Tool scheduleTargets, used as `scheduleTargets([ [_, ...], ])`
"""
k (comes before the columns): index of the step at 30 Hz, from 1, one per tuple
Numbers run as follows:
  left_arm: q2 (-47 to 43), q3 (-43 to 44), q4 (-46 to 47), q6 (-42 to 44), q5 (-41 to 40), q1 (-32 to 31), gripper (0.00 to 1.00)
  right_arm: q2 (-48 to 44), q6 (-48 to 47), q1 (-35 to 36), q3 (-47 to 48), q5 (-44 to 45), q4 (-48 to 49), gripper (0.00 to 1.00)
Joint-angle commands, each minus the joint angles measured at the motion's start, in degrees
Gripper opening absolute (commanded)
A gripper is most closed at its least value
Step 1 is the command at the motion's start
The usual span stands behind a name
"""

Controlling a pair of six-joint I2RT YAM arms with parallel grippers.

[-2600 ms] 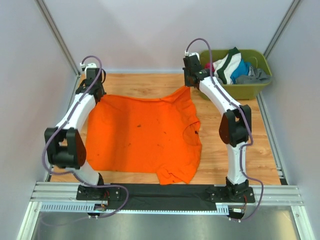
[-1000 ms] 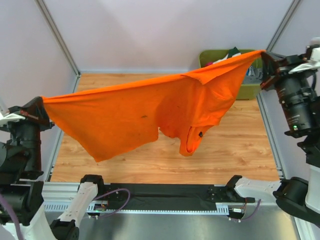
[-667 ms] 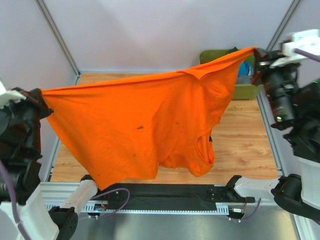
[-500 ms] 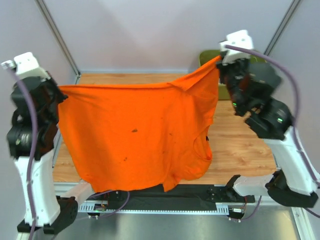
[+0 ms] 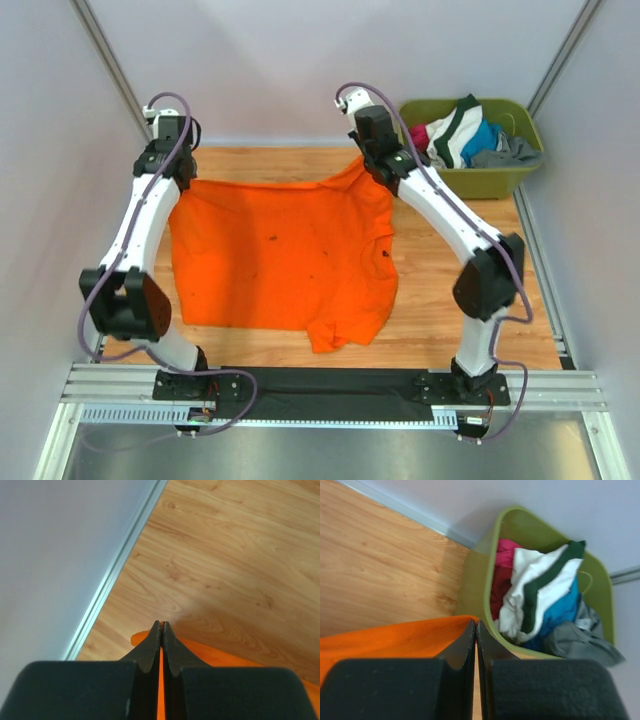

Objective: Fold and stack the t-shirts
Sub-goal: Flatten the tshirt out

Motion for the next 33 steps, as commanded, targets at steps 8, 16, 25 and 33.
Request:
scheduleTargets([
  [8,20.4,17.2,8.17,-2.09,-0.12,2.19,0.0,24.68,-1.8,-3.47,29.09,0.5,9.86,0.0],
  [16,12.34,16.95,11.08,1.34,4.37,2.19,0.0,11.87,-1.79,-3.82,23.22,0.25,13.11,0.0],
  [25,-12.62,11.06,10.47,4.94,9.55,2.19,0.0,-15.73,-9.24,-2.07,11.44,-0.98,12.06,0.0],
  [33,-19.67,17.36,7.04,6.96,11.59,2.19,0.0,-16.45,-24.01,5.92,21.54,2.35,13.53,0.0],
])
